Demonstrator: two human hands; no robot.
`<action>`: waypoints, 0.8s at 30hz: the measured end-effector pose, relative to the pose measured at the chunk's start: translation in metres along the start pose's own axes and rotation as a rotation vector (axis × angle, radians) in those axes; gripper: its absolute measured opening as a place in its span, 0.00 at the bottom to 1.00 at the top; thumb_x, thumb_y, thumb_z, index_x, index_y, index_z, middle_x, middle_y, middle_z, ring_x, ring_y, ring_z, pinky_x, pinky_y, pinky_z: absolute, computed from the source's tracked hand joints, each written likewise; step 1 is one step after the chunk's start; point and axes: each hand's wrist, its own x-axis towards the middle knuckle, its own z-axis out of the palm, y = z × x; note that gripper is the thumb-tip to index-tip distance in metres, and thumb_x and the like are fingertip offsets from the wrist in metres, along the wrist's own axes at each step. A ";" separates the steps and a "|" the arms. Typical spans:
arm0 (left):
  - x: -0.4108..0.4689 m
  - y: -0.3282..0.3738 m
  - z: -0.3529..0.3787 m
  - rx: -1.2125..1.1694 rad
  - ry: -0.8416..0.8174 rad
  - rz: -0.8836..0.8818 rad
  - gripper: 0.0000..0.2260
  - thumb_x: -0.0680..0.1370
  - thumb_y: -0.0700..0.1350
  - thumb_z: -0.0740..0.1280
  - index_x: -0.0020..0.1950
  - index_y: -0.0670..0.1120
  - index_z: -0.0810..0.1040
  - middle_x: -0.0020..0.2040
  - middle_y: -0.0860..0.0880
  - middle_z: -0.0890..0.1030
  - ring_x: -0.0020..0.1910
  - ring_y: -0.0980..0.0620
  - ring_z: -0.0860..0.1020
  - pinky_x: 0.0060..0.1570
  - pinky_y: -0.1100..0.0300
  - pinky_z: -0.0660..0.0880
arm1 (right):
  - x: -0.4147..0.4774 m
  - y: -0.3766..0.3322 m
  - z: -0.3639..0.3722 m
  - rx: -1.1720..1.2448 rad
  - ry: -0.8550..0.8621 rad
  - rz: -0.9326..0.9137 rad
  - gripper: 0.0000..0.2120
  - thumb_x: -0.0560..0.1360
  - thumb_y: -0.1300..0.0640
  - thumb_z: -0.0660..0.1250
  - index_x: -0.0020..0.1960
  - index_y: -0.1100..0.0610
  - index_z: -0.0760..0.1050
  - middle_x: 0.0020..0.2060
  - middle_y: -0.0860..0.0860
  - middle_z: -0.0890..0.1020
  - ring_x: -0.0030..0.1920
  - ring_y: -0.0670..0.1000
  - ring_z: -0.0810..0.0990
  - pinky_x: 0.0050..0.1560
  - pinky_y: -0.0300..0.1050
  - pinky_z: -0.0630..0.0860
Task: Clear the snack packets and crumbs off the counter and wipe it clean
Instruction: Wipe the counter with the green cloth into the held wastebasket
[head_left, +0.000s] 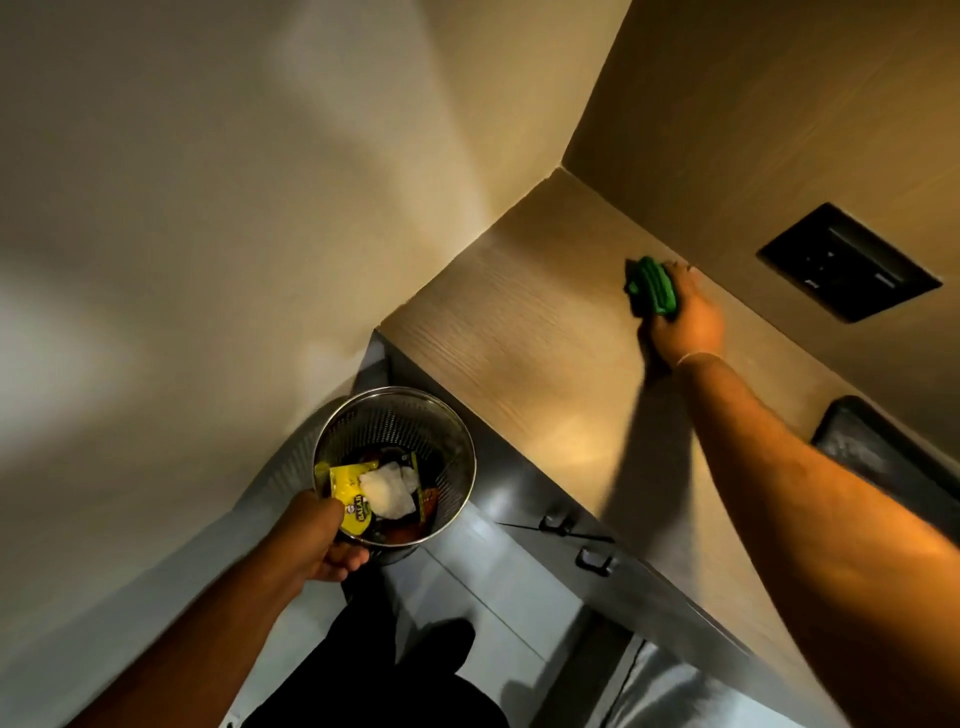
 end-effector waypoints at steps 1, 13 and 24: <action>0.000 -0.002 0.003 0.000 -0.002 0.003 0.16 0.84 0.39 0.58 0.54 0.30 0.82 0.32 0.36 0.85 0.19 0.49 0.78 0.22 0.63 0.75 | -0.021 -0.004 0.002 0.019 0.013 0.001 0.34 0.79 0.61 0.69 0.83 0.50 0.64 0.82 0.55 0.68 0.82 0.60 0.66 0.83 0.59 0.62; -0.028 -0.009 0.033 0.055 -0.040 -0.020 0.15 0.82 0.35 0.55 0.55 0.31 0.80 0.29 0.36 0.83 0.17 0.50 0.76 0.21 0.63 0.74 | -0.191 -0.073 0.024 0.227 0.019 -0.457 0.30 0.78 0.55 0.73 0.79 0.58 0.71 0.76 0.57 0.76 0.72 0.57 0.79 0.70 0.54 0.79; -0.025 -0.027 0.058 0.157 -0.067 0.033 0.15 0.84 0.40 0.56 0.60 0.35 0.80 0.34 0.36 0.86 0.21 0.49 0.79 0.25 0.62 0.77 | -0.154 0.013 -0.011 0.424 0.058 0.054 0.23 0.82 0.65 0.65 0.74 0.49 0.74 0.71 0.52 0.79 0.70 0.51 0.77 0.75 0.51 0.72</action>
